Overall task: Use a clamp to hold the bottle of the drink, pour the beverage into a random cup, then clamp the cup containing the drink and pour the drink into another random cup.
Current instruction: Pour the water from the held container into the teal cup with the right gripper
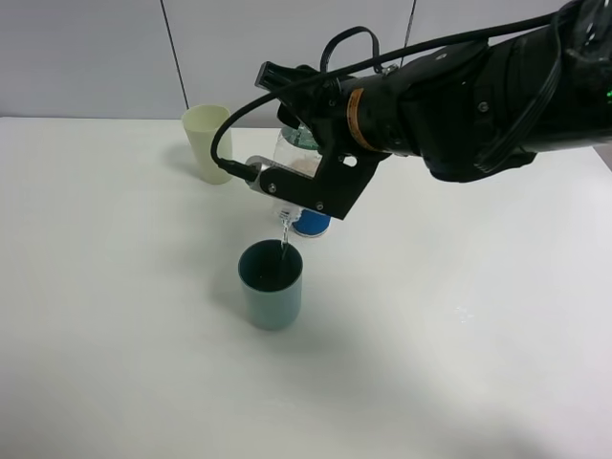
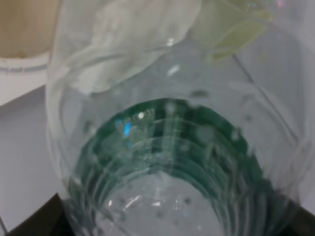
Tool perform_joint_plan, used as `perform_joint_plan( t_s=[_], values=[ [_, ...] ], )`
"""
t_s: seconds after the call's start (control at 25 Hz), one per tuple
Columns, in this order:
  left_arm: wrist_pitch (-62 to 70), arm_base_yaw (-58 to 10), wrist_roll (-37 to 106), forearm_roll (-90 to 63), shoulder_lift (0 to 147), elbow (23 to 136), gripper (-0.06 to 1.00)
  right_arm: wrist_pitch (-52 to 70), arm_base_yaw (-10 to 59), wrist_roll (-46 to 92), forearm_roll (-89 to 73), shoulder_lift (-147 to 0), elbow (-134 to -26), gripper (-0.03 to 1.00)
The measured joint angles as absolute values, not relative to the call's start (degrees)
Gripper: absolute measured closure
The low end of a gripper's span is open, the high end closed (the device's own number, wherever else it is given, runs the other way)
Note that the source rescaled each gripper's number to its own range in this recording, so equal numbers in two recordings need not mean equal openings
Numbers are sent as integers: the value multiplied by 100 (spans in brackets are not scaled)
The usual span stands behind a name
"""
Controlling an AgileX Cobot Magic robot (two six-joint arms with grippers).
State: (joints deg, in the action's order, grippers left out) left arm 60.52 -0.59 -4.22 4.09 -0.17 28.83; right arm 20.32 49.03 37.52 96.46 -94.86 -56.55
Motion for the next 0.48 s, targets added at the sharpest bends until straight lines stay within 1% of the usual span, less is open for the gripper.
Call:
perform_joint_plan(
  t_s=[0.48],
  values=[
    [6052, -59, -422, 409, -17, 2883, -6, 2218, 5089, 3752, 9646, -9663, -5655, 95]
  ],
)
